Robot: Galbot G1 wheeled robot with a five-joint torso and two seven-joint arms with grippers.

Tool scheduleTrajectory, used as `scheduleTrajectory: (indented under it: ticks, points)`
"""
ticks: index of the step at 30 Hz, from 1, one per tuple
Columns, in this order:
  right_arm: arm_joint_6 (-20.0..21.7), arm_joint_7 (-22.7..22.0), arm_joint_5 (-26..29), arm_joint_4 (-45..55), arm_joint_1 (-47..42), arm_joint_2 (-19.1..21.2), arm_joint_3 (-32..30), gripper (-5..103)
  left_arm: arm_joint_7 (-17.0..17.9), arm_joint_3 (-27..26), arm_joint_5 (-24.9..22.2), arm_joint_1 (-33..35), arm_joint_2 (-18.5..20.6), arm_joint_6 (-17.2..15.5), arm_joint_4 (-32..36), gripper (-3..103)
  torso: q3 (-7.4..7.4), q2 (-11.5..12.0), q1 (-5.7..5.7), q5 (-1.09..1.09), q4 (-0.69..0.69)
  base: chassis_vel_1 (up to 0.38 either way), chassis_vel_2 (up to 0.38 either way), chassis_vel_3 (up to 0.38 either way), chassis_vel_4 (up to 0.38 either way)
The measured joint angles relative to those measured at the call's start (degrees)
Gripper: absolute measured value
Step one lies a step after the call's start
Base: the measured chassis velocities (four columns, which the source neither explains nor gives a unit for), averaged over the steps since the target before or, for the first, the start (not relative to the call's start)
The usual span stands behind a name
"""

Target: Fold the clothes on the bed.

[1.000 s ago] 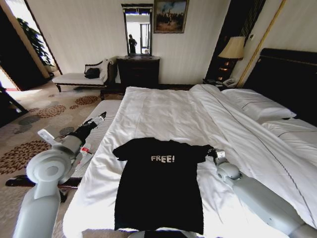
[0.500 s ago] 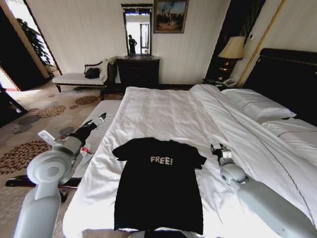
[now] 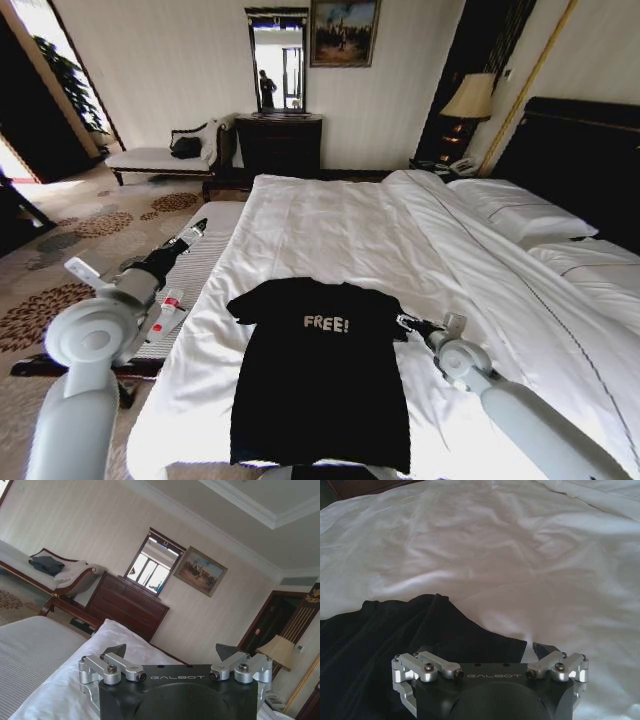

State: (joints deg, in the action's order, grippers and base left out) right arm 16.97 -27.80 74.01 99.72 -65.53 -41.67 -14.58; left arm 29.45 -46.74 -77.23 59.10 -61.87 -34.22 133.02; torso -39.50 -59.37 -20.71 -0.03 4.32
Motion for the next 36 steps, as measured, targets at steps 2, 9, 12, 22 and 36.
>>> scheduleTrajectory:
  ticks: [2, 9, 12, 22, 36]
  points:
    - [0.00, 0.04, 0.28, -0.36, 0.09, -0.03, 0.00, 100, 0.00, 0.00, -0.11, -0.02, -0.05, 0.00, 0.26, 100, 0.00, 0.00, 0.00, 0.00, 0.01, 0.000, 0.000, 0.000, 0.000]
    - [-0.31, -0.71, 4.36, -0.85, -0.30, -0.20, -2.61, 100, -0.06, 1.39, -0.02, -1.26, -1.18, -0.09, 0.23, 100, 0.00, 0.00, 0.00, 0.00, 0.01, 0.000, 0.000, 0.000, 0.000]
    - [-0.41, -1.23, 6.46, 0.34, -1.50, -0.47, -5.21, 100, -0.18, 1.77, 0.05, -1.72, -1.21, -0.13, -0.42, 100, 0.00, 0.00, 0.00, 0.00, 0.01, 0.000, 0.000, 0.000, 0.000]
    - [-0.76, -0.80, 10.36, -1.27, -2.41, -3.26, -7.50, 89, -0.67, 1.89, 0.20, -1.92, -0.81, -0.16, -1.31, 100, 0.00, 0.00, -0.01, 0.00, 0.01, 0.000, 0.000, 0.000, 0.000]
    - [-0.67, -0.73, 10.35, -1.18, -3.78, -4.56, -7.71, 45, -0.69, 1.23, 0.18, -1.27, -0.57, -0.20, -0.64, 100, 0.00, 0.00, -0.01, 0.00, 0.02, 0.000, 0.000, 0.000, 0.000]
